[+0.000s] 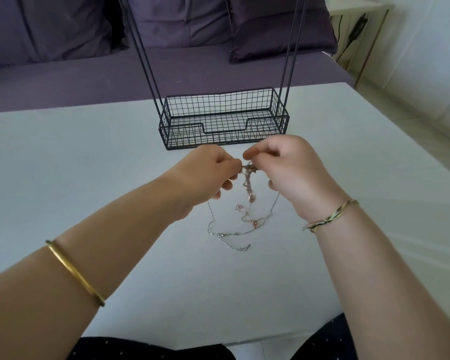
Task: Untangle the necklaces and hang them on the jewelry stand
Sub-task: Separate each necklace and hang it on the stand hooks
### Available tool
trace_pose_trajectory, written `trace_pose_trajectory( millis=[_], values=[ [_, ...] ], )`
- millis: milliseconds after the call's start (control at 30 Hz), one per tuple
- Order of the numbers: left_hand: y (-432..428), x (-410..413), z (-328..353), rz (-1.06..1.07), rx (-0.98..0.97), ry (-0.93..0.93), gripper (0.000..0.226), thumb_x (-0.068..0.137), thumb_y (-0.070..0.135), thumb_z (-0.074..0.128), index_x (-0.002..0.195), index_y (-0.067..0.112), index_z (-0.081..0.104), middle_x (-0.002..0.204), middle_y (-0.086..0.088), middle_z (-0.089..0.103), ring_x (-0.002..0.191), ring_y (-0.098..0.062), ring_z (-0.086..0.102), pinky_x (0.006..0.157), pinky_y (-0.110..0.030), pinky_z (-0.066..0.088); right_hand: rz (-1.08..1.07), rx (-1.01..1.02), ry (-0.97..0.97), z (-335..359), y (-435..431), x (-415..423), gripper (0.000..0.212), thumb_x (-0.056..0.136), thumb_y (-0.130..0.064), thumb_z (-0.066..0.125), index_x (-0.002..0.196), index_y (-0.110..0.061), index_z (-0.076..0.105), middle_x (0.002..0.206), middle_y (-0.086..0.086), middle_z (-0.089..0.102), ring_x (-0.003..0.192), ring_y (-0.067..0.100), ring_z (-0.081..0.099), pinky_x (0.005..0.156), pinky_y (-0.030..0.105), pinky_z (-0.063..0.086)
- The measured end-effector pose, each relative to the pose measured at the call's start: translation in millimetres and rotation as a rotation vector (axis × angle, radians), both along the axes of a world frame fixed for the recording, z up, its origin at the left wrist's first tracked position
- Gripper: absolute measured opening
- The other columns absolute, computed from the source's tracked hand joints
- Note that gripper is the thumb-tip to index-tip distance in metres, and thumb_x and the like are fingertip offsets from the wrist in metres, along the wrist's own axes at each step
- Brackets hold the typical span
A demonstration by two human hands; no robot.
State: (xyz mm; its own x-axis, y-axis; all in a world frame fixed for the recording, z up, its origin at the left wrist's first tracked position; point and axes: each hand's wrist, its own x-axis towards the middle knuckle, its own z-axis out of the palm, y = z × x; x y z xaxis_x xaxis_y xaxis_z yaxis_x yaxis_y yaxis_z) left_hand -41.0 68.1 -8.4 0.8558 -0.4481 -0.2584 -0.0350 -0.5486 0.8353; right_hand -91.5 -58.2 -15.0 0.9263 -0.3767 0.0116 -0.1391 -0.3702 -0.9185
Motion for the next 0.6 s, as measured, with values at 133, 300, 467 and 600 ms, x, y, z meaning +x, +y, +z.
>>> trace_pose_trajectory(
  millis=[133, 300, 467, 600],
  values=[
    [0.0, -2.4, 0.5, -0.084, 0.105, -0.092, 0.021, 0.095, 0.025, 0.051, 0.079, 0.015, 0.059, 0.070, 0.000, 0.055, 0.061, -0.014, 0.049, 0.062, -0.026, 0.043, -0.098, -0.131, -0.175, -2.8, 0.2, 3.9, 0.021, 0.089, 0.000, 0.050, 0.085, -0.012, 0.068, 0.066, -0.008, 0.054, 0.050, -0.004, 0.047, 0.047, 0.007, 0.035],
    [0.5, -2.5, 5.8, -0.111, 0.137, -0.139, 0.022, 0.096, 0.025, 0.049, 0.084, 0.009, 0.058, 0.070, -0.003, 0.050, 0.063, -0.018, 0.045, 0.064, -0.030, 0.041, -0.188, 0.164, -0.182, -3.5, 0.4, 6.1, 0.024, 0.091, -0.003, 0.048, 0.079, -0.019, 0.061, 0.061, -0.014, 0.047, 0.049, 0.002, 0.040, 0.052, 0.019, 0.036],
    [-1.7, -1.1, 5.8, -0.111, 0.131, -0.206, 0.012, 0.093, 0.014, 0.044, 0.082, 0.015, 0.049, 0.074, -0.009, 0.039, 0.068, -0.021, 0.034, 0.064, -0.033, 0.029, -0.094, 0.638, -0.108, 4.5, 2.1, 3.5, 0.026, 0.094, 0.001, 0.040, 0.080, -0.014, 0.057, 0.065, -0.001, 0.050, 0.038, 0.007, 0.029, 0.037, 0.017, 0.023],
    [2.1, 5.3, 1.1, 0.076, -0.070, -0.010, 0.017, 0.093, 0.012, 0.045, 0.076, 0.011, 0.049, 0.083, -0.005, 0.056, 0.069, -0.015, 0.052, 0.061, -0.028, 0.042, -0.012, 0.421, 0.046, 5.0, 0.7, 0.9, 0.021, 0.086, 0.001, 0.048, 0.076, -0.014, 0.060, 0.058, -0.001, 0.050, 0.043, 0.011, 0.034, 0.043, 0.020, 0.030]
  ],
)
